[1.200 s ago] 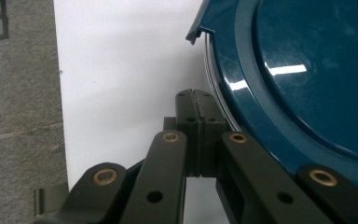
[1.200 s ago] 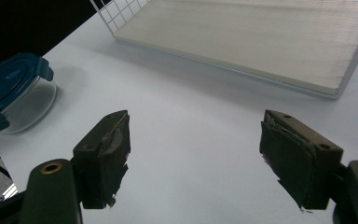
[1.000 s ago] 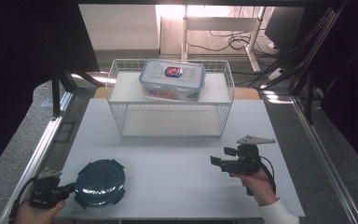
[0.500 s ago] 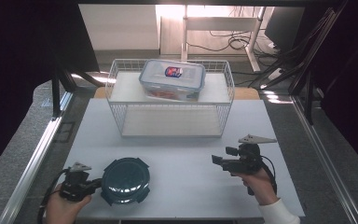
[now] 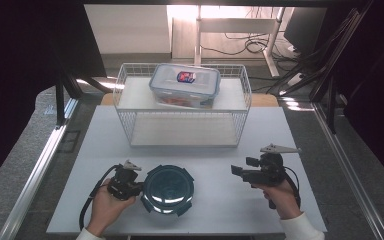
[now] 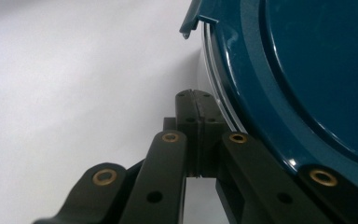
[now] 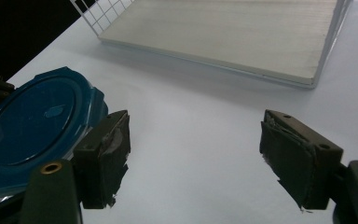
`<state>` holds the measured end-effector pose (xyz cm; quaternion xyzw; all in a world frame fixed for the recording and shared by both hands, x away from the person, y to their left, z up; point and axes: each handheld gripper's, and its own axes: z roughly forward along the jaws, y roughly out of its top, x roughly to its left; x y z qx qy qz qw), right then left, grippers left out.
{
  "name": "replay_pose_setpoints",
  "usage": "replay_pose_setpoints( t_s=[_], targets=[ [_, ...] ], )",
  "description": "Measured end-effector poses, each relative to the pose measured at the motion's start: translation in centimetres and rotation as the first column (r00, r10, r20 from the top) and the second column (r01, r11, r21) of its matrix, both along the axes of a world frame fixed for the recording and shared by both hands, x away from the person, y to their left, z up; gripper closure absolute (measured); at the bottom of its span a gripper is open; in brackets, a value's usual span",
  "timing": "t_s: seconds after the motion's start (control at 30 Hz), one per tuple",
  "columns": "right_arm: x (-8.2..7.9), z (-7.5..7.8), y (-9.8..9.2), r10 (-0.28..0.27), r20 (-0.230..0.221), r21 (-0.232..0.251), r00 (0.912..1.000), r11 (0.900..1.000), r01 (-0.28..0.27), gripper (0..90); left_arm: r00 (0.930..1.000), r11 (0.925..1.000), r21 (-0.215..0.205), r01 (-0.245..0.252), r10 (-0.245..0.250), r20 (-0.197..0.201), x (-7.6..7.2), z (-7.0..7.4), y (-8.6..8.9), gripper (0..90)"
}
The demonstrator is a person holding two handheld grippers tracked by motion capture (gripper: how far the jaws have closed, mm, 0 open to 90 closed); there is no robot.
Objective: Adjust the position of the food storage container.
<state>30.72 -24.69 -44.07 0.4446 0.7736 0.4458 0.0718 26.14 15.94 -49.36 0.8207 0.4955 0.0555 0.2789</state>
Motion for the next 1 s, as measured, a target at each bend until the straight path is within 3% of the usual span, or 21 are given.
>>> replay_pose_setpoints(
  t_s=[0.2,0.43,0.57,0.73,0.8,0.87,1.0],
  targets=[
    [0.0,0.0,0.0,-0.004,0.0,0.0,1.0,1.0,0.004,24.3,0.9984,0.9987,-0.006,0.052,-0.052,-0.021,0.8,-0.4,-2.0,89.9],
    [0.1,-0.2,0.1,-0.003,-0.004,-0.007,1.0,1.0,0.003,24.3,0.9981,0.9978,-0.026,0.061,-0.061,-0.009,2.3,0.0,-3.2,89.9],
    [0.1,-0.2,0.2,-0.004,-0.004,-0.007,1.0,1.0,0.004,24.3,0.9972,0.9972,0.003,0.074,-0.074,0.0,2.7,0.0,-4.0,90.0],
    [0.0,-0.3,0.3,-0.001,-0.002,-0.014,1.0,1.0,0.001,24.5,0.9962,0.9962,-0.008,0.087,-0.087,-0.009,3.1,-0.3,-4.4,89.9],
    [0.0,-0.3,0.3,-0.002,-0.002,-0.014,1.0,1.0,0.002,24.5,0.9975,0.9972,-0.026,0.071,-0.071,-0.006,3.2,-0.5,-4.6,89.9],
    [0.1,-0.3,0.2,-0.005,-0.004,-0.013,1.0,1.0,0.005,24.5,0.9969,0.9969,0.005,0.078,-0.078,-0.009,3.5,-0.6,-4.3,89.9],
    [0.1,-0.5,0.2,-0.006,-0.008,-0.019,0.9999,1.0,0.006,24.4,0.9973,0.9972,-0.02,0.072,-0.072,-0.014,4.3,-0.6,-4.3,90.0]
  ],
)
